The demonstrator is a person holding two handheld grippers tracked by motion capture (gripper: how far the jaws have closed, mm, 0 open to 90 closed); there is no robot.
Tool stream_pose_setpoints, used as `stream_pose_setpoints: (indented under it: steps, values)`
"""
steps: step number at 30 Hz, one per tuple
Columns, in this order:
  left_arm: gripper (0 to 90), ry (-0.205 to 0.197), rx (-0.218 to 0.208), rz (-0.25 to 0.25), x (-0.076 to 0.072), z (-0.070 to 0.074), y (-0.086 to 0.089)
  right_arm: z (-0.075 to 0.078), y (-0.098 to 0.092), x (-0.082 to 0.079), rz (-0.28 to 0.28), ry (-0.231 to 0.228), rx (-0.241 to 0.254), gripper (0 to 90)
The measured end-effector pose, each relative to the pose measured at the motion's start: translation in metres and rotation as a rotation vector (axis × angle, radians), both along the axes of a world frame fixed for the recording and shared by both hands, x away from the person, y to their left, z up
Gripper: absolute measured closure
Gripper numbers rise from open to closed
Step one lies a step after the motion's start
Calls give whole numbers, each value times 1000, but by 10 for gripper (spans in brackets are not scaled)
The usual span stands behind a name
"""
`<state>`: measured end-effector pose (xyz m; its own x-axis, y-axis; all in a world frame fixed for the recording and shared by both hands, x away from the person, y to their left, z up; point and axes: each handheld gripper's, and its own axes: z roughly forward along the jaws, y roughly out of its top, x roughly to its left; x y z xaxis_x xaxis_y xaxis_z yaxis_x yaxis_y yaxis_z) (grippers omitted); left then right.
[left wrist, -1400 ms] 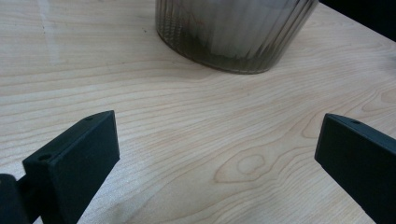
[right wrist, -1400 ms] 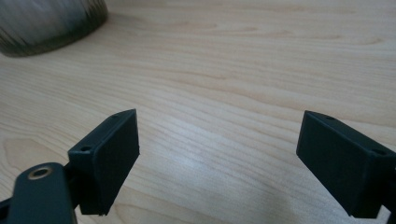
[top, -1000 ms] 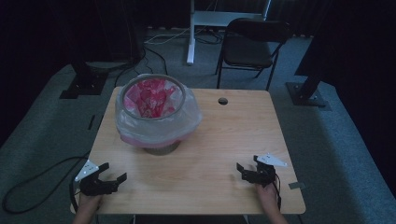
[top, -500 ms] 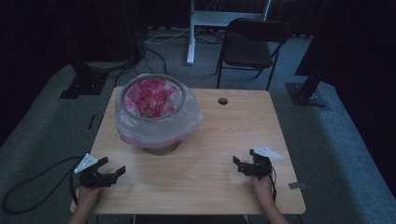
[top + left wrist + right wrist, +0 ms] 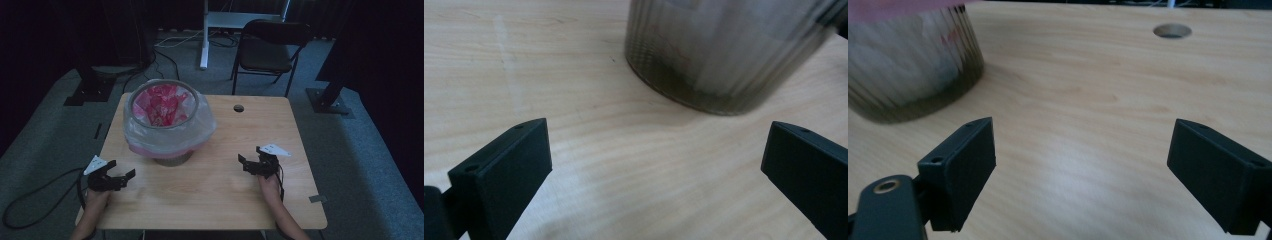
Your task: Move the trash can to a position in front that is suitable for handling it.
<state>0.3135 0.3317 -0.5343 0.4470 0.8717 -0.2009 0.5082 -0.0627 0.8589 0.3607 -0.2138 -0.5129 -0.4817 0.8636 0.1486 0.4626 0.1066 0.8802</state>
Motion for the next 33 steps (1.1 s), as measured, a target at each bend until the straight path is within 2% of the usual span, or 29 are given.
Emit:
stream_pose_setpoints:
  steps: [5, 13, 15, 17, 20, 25, 27, 31, 33]
  values:
    - [0, 0, 10, 14, 18, 2, -2, 5, 15, 18, 9, -7, 15, 115]
    - [0, -10, 24, 31, 44, 14, -2, 17, 38, 47, 14, -31, 34, 115]
    - [0, -17, 28, 42, 48, 16, -1, 19, 44, 55, 6, -34, 19, 115]
    - [0, -20, 16, 47, 52, 18, 0, 20, 48, 62, 1, -31, 22, 115]
    - [0, -27, 28, 57, 58, 20, -1, 21, 53, 72, -2, -22, 32, 115]
    - [0, -36, 13, 76, 68, 22, -2, 26, 64, 88, -14, -11, 32, 115]
    - [0, -33, 24, 81, 73, 22, -3, 28, 68, 93, -11, -14, 37, 116]
    - [0, -35, 21, 93, 82, 26, -4, 35, 81, 106, -10, -15, 15, 115]
    - [0, -35, 38, 93, 86, 28, -4, 38, 87, 111, -8, -14, 20, 115]
